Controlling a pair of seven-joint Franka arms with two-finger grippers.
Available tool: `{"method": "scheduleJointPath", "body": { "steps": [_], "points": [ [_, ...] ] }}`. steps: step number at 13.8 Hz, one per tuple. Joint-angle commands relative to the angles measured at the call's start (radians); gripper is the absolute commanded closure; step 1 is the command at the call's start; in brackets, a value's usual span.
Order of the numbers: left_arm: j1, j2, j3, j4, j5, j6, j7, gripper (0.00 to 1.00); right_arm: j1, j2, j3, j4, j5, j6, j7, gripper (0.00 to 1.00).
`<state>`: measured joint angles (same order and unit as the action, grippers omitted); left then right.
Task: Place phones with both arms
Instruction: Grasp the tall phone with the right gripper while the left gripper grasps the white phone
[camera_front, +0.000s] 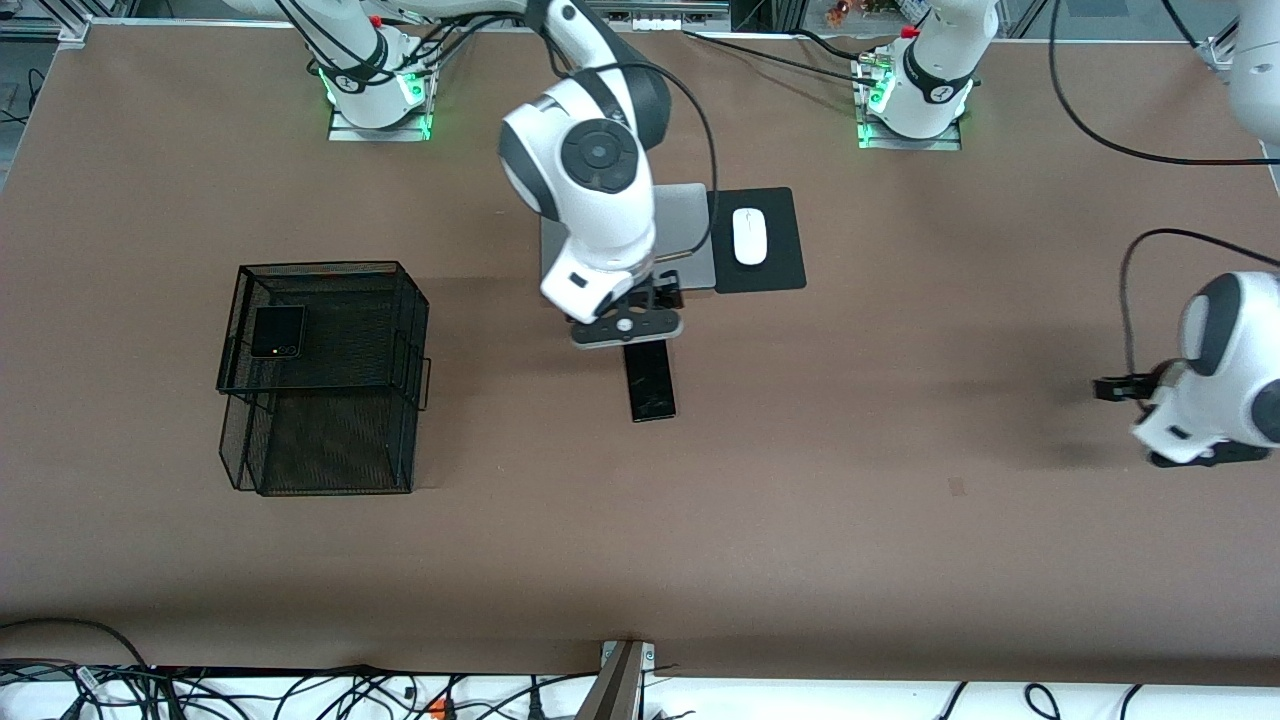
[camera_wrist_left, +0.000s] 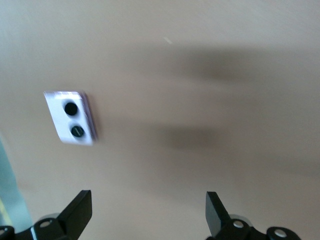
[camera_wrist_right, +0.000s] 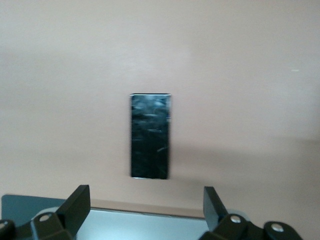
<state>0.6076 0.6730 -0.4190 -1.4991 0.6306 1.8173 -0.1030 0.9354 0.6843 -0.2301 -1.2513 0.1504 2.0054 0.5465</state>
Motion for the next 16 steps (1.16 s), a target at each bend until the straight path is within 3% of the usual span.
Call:
{"method": "scheduleJointPath", "body": {
  "steps": [1, 4, 7, 9, 13, 16],
  "points": [
    [0.119, 0.043, -0.021, -0.001, 0.026, 0.167, 0.171, 0.00, -0.017, 0.064, 0.018, 0.033, 0.017, 0.045, 0.004, 0.00],
    [0.219, 0.075, -0.021, -0.001, 0.009, 0.315, 0.319, 0.00, -0.013, 0.113, 0.023, 0.015, 0.006, 0.084, -0.002, 0.00],
    [0.291, 0.123, -0.023, -0.001, 0.004, 0.462, 0.422, 0.00, -0.004, 0.133, 0.025, -0.059, 0.006, 0.214, 0.001, 0.00],
    [0.319, 0.141, -0.024, -0.001, -0.006, 0.473, 0.427, 0.00, -0.001, 0.164, 0.023, -0.059, 0.009, 0.254, 0.012, 0.00],
    [0.351, 0.169, -0.024, 0.002, -0.146, 0.473, 0.532, 0.00, 0.000, 0.222, 0.025, -0.060, 0.014, 0.317, 0.013, 0.00],
    [0.369, 0.183, -0.023, 0.002, -0.150, 0.473, 0.536, 0.00, -0.001, 0.241, 0.025, -0.060, 0.017, 0.345, 0.015, 0.00]
  ]
}}
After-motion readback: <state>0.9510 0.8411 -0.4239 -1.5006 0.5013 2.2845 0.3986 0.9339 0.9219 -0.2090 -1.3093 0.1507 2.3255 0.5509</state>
